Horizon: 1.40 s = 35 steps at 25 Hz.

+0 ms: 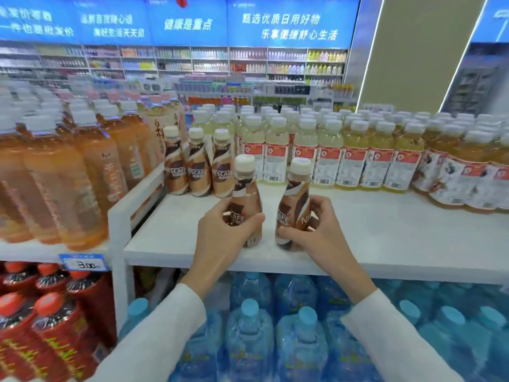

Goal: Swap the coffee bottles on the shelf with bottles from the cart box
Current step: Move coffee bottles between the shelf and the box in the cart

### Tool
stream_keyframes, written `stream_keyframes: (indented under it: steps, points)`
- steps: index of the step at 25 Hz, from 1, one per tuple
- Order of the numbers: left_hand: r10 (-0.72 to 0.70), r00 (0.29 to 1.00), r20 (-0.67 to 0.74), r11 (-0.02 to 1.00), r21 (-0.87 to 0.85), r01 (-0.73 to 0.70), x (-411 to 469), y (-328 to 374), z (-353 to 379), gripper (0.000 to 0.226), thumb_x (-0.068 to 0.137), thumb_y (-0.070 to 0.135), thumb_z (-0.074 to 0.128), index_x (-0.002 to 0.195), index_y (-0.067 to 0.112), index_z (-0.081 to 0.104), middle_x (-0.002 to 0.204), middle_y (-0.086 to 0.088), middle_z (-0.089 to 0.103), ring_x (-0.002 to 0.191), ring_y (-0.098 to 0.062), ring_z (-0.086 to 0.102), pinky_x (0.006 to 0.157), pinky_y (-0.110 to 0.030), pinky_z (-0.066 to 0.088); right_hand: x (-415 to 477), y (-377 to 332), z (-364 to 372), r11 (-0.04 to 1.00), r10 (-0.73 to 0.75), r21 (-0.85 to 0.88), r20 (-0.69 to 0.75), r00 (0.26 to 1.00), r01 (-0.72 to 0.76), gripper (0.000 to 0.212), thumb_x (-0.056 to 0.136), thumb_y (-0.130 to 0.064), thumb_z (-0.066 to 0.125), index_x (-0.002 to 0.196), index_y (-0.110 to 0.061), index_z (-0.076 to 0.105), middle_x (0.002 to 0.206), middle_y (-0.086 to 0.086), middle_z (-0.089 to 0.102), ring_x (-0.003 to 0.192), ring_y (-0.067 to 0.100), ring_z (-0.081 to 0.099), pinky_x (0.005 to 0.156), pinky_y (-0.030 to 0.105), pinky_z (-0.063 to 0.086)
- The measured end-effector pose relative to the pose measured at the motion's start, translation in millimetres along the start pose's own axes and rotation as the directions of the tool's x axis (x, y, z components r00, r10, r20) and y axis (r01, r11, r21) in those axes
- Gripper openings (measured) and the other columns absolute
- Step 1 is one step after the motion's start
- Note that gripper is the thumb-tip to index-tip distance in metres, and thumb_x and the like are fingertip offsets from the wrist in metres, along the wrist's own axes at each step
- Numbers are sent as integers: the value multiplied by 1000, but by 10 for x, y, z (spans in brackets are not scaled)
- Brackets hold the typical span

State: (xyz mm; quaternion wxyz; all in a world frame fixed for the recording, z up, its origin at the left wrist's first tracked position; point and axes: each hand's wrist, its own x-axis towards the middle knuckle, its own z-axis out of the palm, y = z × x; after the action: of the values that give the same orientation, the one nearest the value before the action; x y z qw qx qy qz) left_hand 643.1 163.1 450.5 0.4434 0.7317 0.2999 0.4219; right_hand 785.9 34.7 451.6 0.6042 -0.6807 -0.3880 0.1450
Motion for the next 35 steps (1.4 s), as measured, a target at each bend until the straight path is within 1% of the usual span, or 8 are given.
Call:
stream_keyframes:
  steps: [5,8,11,14,16,20,23,35]
  points:
    - [-40,970,240,998,-30,49,-12,-92,-139,58,75,12,85,120,37,57,109,24,69,97,10,66,93,-20,54,-130,-49,29,986,18,-165,-28,999,-23,91,64,-40,93,133,-31,35,123,-15,52,108,2,58,88,18,49]
    - [-38,981,193,998,47,30,-14,-63,-175,63,72,10,88,119,37,55,105,28,65,95,11,65,88,-14,53,-169,-115,79,935,-26,-354,-174,984,-37,86,62,-52,90,128,-27,39,117,-10,54,101,7,57,85,24,46]
    - [-40,994,100,988,154,25,-61,28,-122,66,62,31,96,112,34,54,98,26,61,91,8,61,72,-9,44,-126,-133,51,907,6,-418,-107,994,-50,71,73,-38,86,129,-25,43,117,-9,55,103,8,55,87,22,43]
    - [-45,998,36,984,172,38,-87,53,-60,70,56,43,96,110,29,53,98,20,63,88,1,64,73,-17,49,-64,-91,-49,962,75,-268,54,996,-58,70,83,-12,78,141,-25,41,132,-7,59,119,9,56,109,34,44]
    - [-42,999,32,988,150,36,-119,51,-30,70,57,43,96,112,28,54,103,16,65,90,-5,66,78,-20,52,-113,-65,-65,969,80,-241,93,992,-56,74,82,-18,80,143,-28,39,135,-11,56,125,7,53,112,34,42]
    - [-54,998,24,989,140,50,-170,32,-20,68,63,40,94,117,28,56,108,16,64,92,-5,66,77,-15,49,-286,-32,39,971,39,-231,-105,994,-62,72,75,-32,87,135,-28,47,121,-16,60,105,-2,60,93,22,50]
    - [-47,998,-29,985,168,51,-124,-1,59,68,60,43,94,116,28,58,115,10,62,92,-8,66,85,-30,56,-251,-11,108,973,23,-223,-132,991,-53,59,79,-22,83,130,-29,54,113,-15,64,99,-1,63,83,13,47]
    - [-163,957,-242,977,95,191,751,-79,598,48,73,20,88,107,13,55,110,-7,67,106,-33,61,89,-43,49,915,8,324,923,58,-375,-67,996,-79,50,84,-12,71,131,-12,53,123,7,65,108,23,58,85,27,40]
